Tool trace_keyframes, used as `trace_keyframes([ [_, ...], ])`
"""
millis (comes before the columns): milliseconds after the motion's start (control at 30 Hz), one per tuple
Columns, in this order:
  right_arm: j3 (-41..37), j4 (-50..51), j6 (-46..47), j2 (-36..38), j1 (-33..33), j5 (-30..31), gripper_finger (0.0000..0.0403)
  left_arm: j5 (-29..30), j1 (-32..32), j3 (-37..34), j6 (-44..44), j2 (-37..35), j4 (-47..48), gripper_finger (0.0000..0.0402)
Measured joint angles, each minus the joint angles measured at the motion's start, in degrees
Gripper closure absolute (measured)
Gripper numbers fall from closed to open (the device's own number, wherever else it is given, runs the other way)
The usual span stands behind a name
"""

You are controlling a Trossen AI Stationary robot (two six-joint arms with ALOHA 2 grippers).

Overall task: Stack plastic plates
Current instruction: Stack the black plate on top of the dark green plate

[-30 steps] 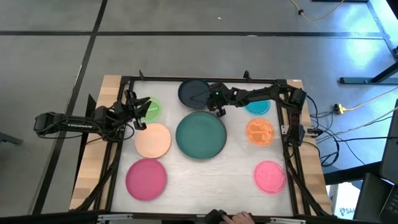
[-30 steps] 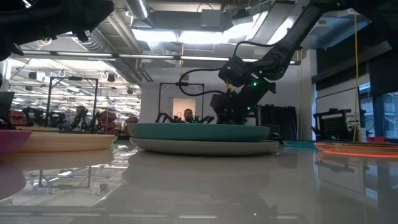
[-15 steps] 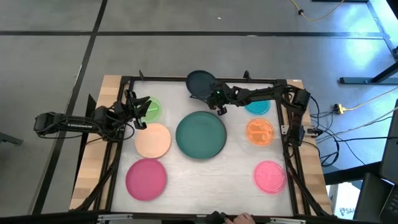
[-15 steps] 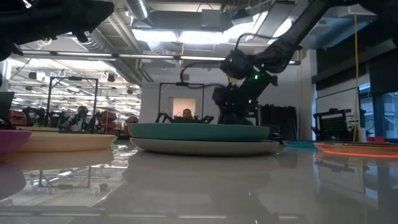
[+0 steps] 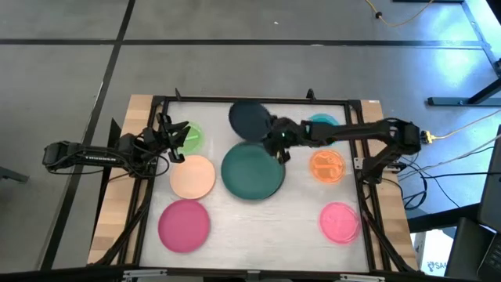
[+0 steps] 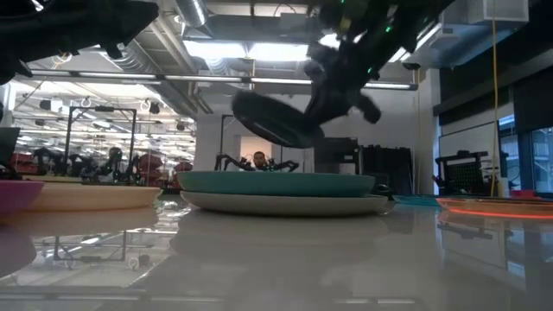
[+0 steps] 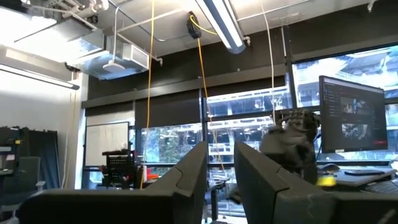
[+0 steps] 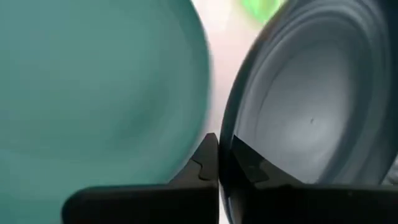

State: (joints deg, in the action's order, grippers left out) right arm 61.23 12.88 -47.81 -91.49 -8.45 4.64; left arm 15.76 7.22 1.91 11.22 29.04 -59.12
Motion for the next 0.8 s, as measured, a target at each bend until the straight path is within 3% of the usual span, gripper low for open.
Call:
trace_keyframes([
  [200, 0.00, 1.07, 6.79, -0.24, 8.57, -5.30, 0.0398, -0.01, -0.02, 0.00, -2.20, -0.02, 0.45, 0.0327],
  [400, -0.02, 2.46, 11.03, -2.09, 14.43, -5.74, 0.0398, -3.47, -1.18, -0.02, -10.22, 0.39, 3.30, 0.0327],
  [800, 0.02, 3.01, 33.40, -8.76, 15.60, -5.43, 0.0397, -5.25, -7.57, -0.04, -15.39, 2.22, 10.89, 0.0327],
])
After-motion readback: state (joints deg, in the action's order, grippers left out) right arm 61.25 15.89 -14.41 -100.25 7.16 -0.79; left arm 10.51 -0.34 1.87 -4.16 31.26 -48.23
